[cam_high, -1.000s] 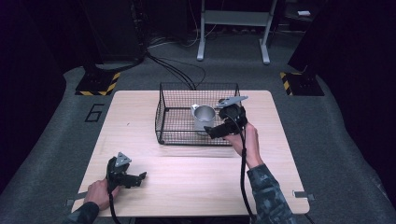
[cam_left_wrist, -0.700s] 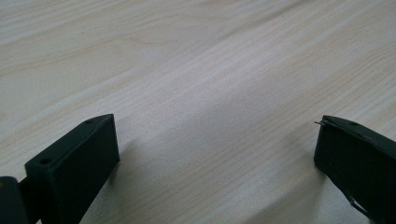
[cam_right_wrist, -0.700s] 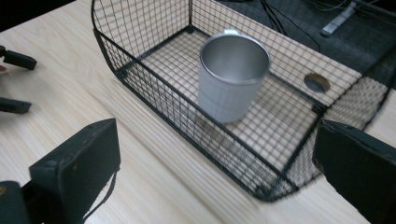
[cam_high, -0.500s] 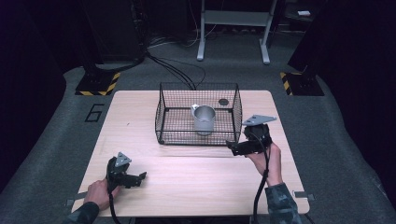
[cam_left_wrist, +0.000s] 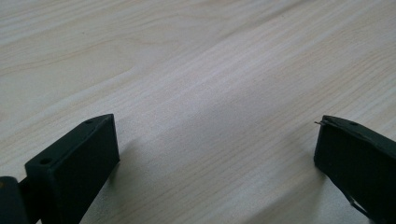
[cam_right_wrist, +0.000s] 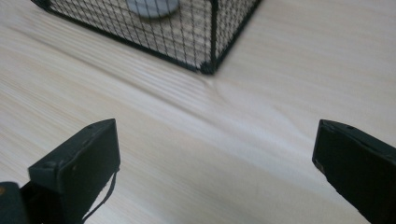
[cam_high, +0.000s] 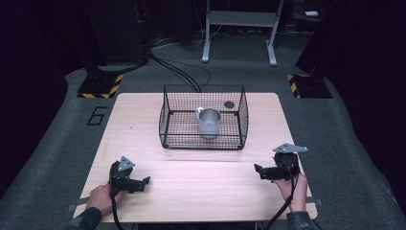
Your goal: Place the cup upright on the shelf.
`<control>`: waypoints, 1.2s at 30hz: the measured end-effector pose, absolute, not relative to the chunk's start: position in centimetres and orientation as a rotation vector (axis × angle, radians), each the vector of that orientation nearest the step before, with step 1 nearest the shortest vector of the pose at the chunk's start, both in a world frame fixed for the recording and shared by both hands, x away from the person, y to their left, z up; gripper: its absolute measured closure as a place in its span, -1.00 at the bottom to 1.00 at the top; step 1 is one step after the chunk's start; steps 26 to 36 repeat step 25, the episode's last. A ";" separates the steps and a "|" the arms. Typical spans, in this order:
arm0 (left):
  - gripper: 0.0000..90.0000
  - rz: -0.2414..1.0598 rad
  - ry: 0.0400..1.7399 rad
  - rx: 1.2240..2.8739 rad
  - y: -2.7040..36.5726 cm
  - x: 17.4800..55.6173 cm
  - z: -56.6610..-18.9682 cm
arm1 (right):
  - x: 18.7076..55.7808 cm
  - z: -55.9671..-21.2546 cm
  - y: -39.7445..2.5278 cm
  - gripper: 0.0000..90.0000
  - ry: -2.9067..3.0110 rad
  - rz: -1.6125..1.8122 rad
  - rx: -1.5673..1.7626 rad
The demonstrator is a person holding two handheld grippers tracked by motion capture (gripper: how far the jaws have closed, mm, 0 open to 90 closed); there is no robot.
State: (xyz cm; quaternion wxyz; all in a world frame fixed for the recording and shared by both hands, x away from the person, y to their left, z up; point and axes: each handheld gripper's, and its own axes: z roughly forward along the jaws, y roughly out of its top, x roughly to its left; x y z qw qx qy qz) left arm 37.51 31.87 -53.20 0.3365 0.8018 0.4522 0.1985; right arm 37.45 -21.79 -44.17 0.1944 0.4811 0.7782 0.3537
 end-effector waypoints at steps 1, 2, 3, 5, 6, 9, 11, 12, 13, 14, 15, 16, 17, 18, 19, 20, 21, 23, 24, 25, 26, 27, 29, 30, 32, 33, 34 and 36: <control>-1.00 0.517 1.179 2.091 31.9 37.5 -53.2 | 37.4 -44.7 -22.1 -0.99 2.181 0.992 1.355; -1.00 0.518 1.180 2.090 31.9 37.5 -53.2 | 37.2 -45.4 -22.4 -0.99 2.177 0.991 1.371; -1.00 0.516 1.181 2.095 31.9 37.5 -53.2 | 37.0 -46.3 -22.8 -0.99 2.176 0.985 1.384; -1.00 0.517 1.179 2.091 31.9 37.5 -53.2 | 36.7 -47.7 -23.4 -0.99 2.168 0.971 1.397; -1.00 0.517 1.179 2.090 31.9 37.5 -53.2 | 36.5 -48.2 -23.6 -0.99 2.167 0.977 1.408; -1.00 0.517 1.179 2.091 31.9 37.5 -53.2 | 36.3 -50.4 -24.3 -0.99 2.165 0.938 1.422; -1.00 0.517 1.180 2.090 31.9 37.5 -53.2 | 36.2 -51.4 -24.7 -1.00 2.166 0.935 1.437; -1.00 0.517 1.179 2.091 31.9 37.5 -53.2 | 36.1 -51.9 -24.8 -1.00 2.162 0.932 1.445; -1.00 0.516 1.180 2.094 31.9 37.5 -53.2 | 36.1 -52.1 -24.9 -1.00 2.161 0.926 1.446; -1.00 0.517 1.179 2.090 31.9 37.5 -53.2 | 36.1 -52.5 -25.1 -1.00 2.161 0.920 1.439; -1.00 0.517 1.179 2.091 31.9 37.5 -53.2 | 36.1 -52.8 -25.2 -1.00 2.161 0.915 1.422; -1.00 0.517 1.180 2.090 31.9 37.5 -53.2 | 36.0 -52.8 -25.1 -1.00 2.142 0.914 1.427; -1.00 0.517 1.179 2.090 31.9 37.5 -53.2 | 36.1 -52.9 -25.1 -1.00 2.143 0.919 1.414; -1.00 0.517 1.179 2.091 31.9 37.5 -53.2 | 36.1 -52.9 -25.2 -1.00 2.147 0.911 1.406; -1.00 0.517 1.179 2.091 31.9 37.5 -53.2 | 36.1 -53.0 -25.0 -1.00 2.134 0.899 1.417; -1.00 0.517 1.180 2.092 31.9 37.5 -53.2 | 36.1 -53.0 -25.1 -1.00 2.140 0.900 1.397; -1.00 0.517 1.179 2.090 31.9 37.5 -53.2 | 36.1 -53.0 -25.1 -1.00 2.136 0.903 1.399; -1.00 0.516 1.180 2.095 31.9 37.5 -53.2 | 36.1 -53.0 -25.1 -1.00 2.142 0.904 1.399; -1.00 0.517 1.180 2.094 31.9 37.5 -53.2 | 36.1 -53.0 -25.1 -1.00 2.144 0.904 1.396; -1.00 0.516 1.181 2.095 31.9 37.5 -53.2 | 36.1 -53.0 -25.1 -1.00 2.143 0.904 1.396; -1.00 0.516 1.181 2.095 31.9 37.5 -53.2 | 36.1 -53.0 -25.1 -1.00 2.143 0.904 1.396; -1.00 0.516 1.181 2.095 31.9 37.5 -53.2 | 36.1 -53.0 -25.1 -1.00 2.143 0.904 1.396; -1.00 0.516 1.181 2.095 31.9 37.5 -53.2 | 36.1 -53.0 -25.1 -1.00 2.143 0.904 1.396; -1.00 0.516 1.181 2.095 31.9 37.5 -53.2 | 36.1 -53.0 -25.1 -1.00 2.143 0.904 1.396; -1.00 0.516 1.181 2.095 31.9 37.5 -53.2 | 36.1 -53.0 -25.1 -1.00 2.143 0.904 1.396; -1.00 0.516 1.181 2.095 31.9 37.5 -53.2 | 36.1 -53.0 -25.1 -1.00 2.143 0.904 1.396; -1.00 0.516 1.181 2.095 31.9 37.5 -53.2 | 36.1 -53.0 -25.1 -1.00 2.143 0.904 1.396; -1.00 0.516 1.181 2.095 31.9 37.5 -53.2 | 36.1 -53.0 -25.1 -1.00 2.143 0.904 1.396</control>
